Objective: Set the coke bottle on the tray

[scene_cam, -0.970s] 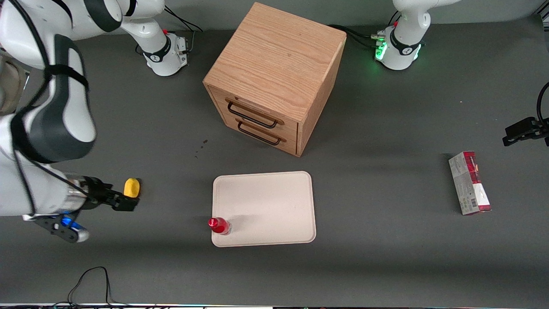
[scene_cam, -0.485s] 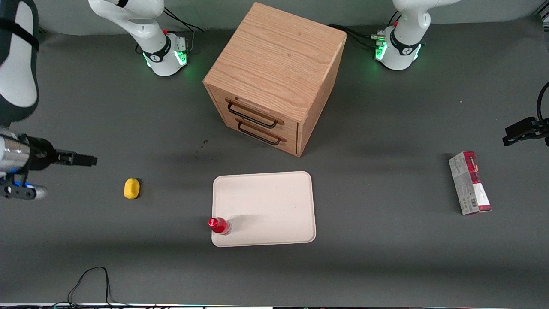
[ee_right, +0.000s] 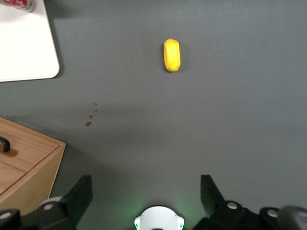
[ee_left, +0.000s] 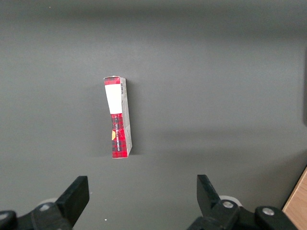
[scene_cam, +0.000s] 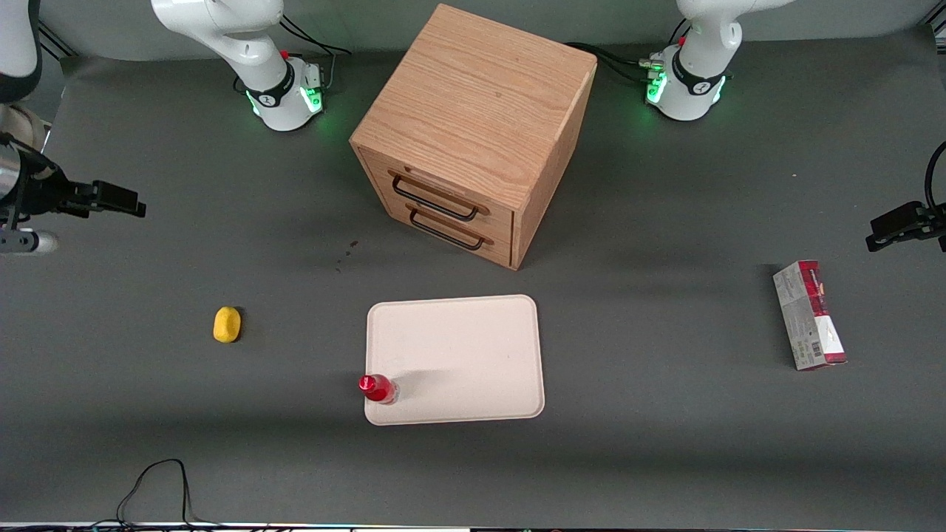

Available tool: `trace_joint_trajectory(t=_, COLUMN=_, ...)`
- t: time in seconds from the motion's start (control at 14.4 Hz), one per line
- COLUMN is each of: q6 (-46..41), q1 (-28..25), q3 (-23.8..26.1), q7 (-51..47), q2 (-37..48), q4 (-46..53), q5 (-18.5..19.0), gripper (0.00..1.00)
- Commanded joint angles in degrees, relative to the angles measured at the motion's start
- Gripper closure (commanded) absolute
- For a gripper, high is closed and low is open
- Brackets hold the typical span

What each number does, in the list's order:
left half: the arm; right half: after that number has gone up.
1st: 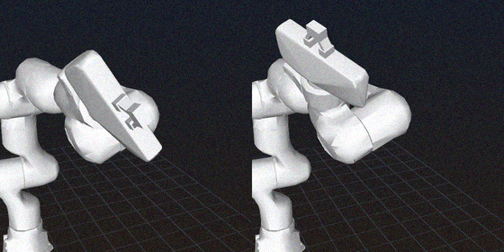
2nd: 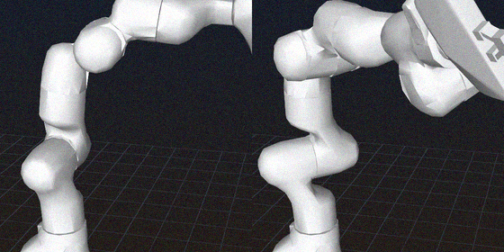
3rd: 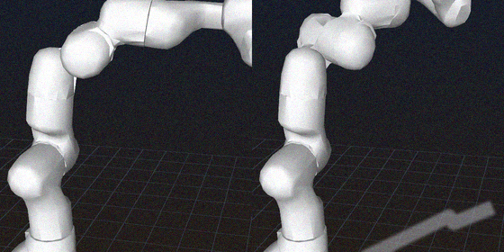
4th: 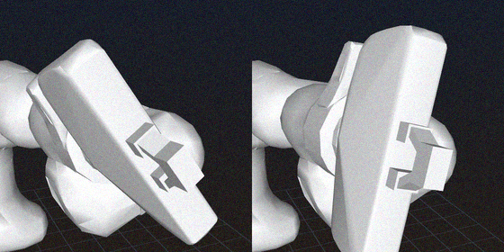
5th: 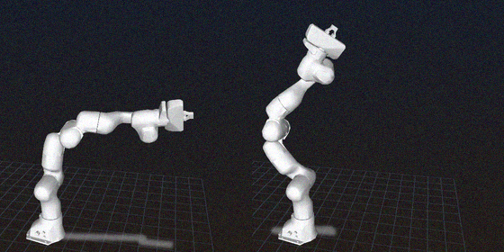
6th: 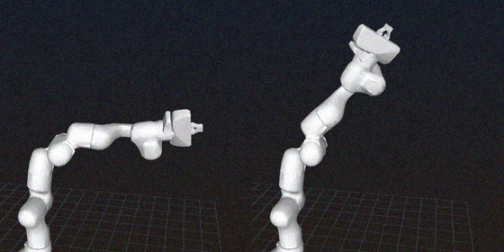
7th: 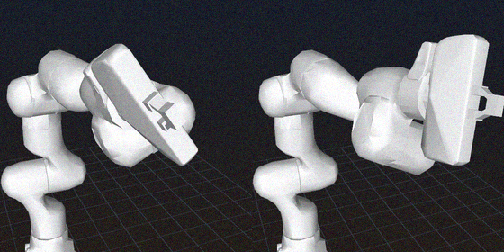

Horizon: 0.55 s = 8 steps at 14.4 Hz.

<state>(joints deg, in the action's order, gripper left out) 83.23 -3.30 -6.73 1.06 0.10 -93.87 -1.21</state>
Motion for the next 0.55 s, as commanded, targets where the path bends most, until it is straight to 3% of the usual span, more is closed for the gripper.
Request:
trace_joint_trajectory(t=0.0, q6=1.14, q1=-1.45, q3=-1.00, q7=1.49, q2=1.49, q4=-0.01, q5=1.11, gripper=0.00)
trace_joint_trajectory(t=0.48, q6=-0.61, q1=-0.13, q3=1.64, q7=2.54, q2=0.16, q4=2.82, q5=4.03, gripper=0.00)
